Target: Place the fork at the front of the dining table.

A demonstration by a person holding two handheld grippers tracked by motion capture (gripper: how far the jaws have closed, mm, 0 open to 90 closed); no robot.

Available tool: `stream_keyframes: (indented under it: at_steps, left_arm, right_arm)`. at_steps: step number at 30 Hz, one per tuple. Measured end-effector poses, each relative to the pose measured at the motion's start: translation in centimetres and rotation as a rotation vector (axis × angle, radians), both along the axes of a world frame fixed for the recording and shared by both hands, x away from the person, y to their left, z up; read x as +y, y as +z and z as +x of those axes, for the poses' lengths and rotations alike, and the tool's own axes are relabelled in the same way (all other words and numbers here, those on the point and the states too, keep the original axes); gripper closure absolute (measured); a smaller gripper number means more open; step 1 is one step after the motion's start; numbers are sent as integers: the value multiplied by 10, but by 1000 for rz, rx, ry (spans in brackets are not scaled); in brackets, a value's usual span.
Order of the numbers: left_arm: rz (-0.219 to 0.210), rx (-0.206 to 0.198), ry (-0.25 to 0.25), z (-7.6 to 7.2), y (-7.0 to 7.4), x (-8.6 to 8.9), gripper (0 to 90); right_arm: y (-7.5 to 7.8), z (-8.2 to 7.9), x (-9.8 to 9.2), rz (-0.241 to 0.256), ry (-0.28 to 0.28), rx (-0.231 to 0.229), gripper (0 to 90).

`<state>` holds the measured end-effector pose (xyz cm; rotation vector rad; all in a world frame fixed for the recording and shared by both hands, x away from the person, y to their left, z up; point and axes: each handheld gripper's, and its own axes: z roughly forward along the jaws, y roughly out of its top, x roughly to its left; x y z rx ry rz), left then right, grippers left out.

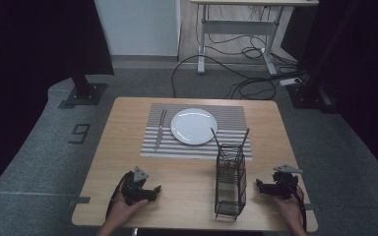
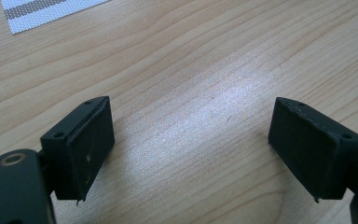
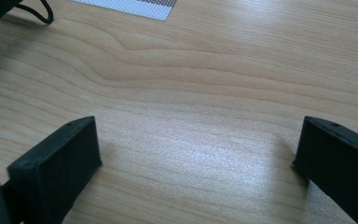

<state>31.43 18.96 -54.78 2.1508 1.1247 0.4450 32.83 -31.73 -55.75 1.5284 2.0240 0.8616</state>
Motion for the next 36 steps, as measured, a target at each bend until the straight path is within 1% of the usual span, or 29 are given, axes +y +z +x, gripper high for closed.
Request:
stream_keyframes:
  at_steps: [5,7,8,9,10,13,14,17,19,21,23,24,25,27,29,30,34,36]
  left_arm:
    - [1,0,-3,1,0,0,141]
    - [1,0,-3,1,0,0,140]
    - [1,0,-3,1,0,0,140]
    - [1,0,-3,1,0,0,141]
    - [1,0,-3,1,0,0,141]
    - [1,0,-3,1,0,0,141]
    - [1,1,-3,1,0,0,141]
    - [2,1,-6,1,0,-1,140]
    - [1,1,-6,2,0,-1,140]
    - [1,1,-6,2,0,-1,140]
    - [2,1,-7,2,0,-1,140]
    - [2,1,-6,2,0,-1,139]
    - [2,1,-6,2,0,-1,139]
    - [1,1,-6,2,0,-1,139]
    - [1,1,-5,2,0,-1,139]
    - [1,1,-4,2,0,-1,139]
    - [1,1,-4,2,0,-1,140]
    - [1,1,-4,2,0,-1,139]
  right_arm:
    - [0,-2,0,3,0,-1,0]
    - [0,-5,0,2,-13,-3,2]
    - [0,-8,0,6,-39,-11,40]
    - [1,-10,0,8,-46,-17,61]
    - [1,-10,0,8,-46,-17,61]
    - [3,-13,0,14,-67,-35,71]
    - [7,-15,1,23,-73,-52,82]
    - [13,-18,2,53,-66,-65,90]
    - [18,-20,3,70,-51,-77,96]
    - [24,-21,3,71,-43,-95,104]
    - [27,-22,3,70,-39,-104,107]
    - [31,-22,3,74,-38,-114,107]
    - [39,-20,3,94,-31,-131,109]
    - [41,-19,4,101,-28,-137,109]
    - [51,-16,8,133,-18,-160,112]
    - [53,-16,9,139,-14,-167,115]
    - [60,-14,13,155,0,-179,124]
    - [65,-13,15,172,8,-187,128]
